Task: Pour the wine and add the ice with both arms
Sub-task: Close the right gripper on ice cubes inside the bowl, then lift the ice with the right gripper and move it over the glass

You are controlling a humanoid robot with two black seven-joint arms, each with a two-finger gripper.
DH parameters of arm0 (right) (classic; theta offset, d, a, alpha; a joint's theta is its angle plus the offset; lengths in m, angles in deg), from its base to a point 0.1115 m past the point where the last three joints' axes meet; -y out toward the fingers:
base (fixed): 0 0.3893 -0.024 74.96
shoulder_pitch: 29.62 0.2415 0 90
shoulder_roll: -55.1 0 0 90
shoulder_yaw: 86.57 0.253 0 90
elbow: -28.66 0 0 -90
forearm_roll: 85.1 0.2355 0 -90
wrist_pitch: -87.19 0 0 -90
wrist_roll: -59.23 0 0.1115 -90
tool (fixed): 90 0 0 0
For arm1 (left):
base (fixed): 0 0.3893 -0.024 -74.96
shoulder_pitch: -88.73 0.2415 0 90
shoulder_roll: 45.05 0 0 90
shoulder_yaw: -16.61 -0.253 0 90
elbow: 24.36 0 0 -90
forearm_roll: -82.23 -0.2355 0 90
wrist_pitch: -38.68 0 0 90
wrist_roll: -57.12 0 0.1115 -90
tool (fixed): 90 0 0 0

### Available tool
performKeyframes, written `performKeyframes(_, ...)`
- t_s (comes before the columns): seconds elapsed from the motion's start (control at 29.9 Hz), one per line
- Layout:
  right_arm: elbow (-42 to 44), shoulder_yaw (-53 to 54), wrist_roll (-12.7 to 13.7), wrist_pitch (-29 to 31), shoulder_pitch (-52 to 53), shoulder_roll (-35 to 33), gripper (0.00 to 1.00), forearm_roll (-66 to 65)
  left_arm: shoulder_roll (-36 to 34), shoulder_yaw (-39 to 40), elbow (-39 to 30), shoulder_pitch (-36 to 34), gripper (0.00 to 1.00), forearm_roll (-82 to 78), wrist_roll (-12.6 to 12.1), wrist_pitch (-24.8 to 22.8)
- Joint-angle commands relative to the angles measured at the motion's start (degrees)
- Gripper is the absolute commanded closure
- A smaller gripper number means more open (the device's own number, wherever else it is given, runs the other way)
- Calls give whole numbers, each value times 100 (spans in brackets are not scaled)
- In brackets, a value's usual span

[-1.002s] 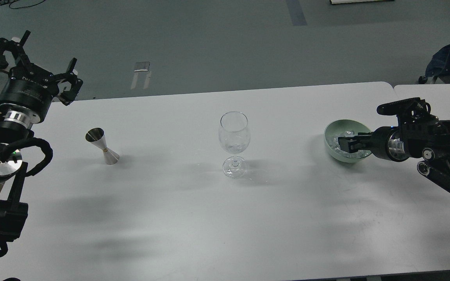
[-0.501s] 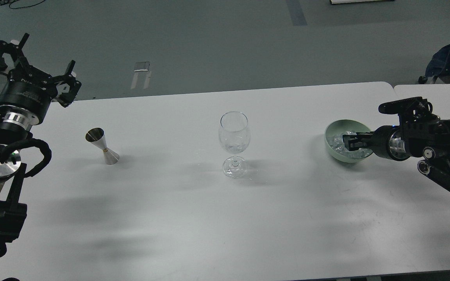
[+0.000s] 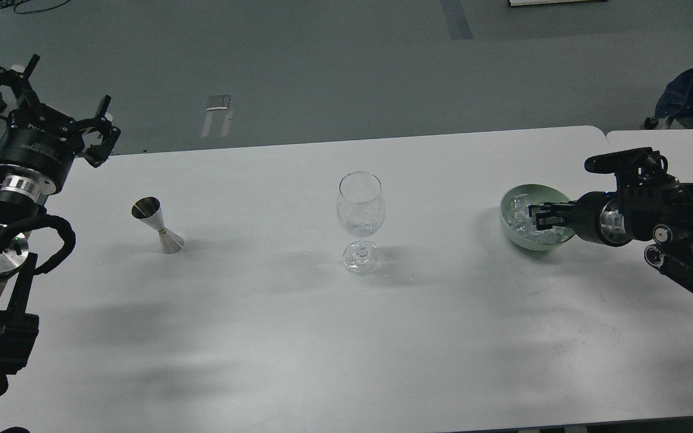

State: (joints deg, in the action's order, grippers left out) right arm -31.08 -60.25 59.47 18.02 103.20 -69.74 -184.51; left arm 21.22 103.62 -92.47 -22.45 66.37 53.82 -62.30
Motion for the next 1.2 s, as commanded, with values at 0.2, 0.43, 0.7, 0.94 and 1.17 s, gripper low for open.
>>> performKeyframes(0.2,-1302,260,-24,26,-28,-883,88,492,-71,70,0,0,3,4,-4,-9)
performKeyframes(0.43,-2031,971,-15,35,-19,-1200,88,580,-80,79,-9,-9,3,4,-12,-9)
performKeyframes(0.7,-2691,1191,20,9,130,-903,90,537,-80,79,-35,-18,3,-5,-12,0)
performKeyframes(0.94,-2850,1165,309,9,701,116,90,528,-264,79,-35,-9,3,-5,-21,0)
performKeyframes(1.17,-2789,1086,670,9,825,952,90,466,-282,88,-26,-9,3,-5,-12,0)
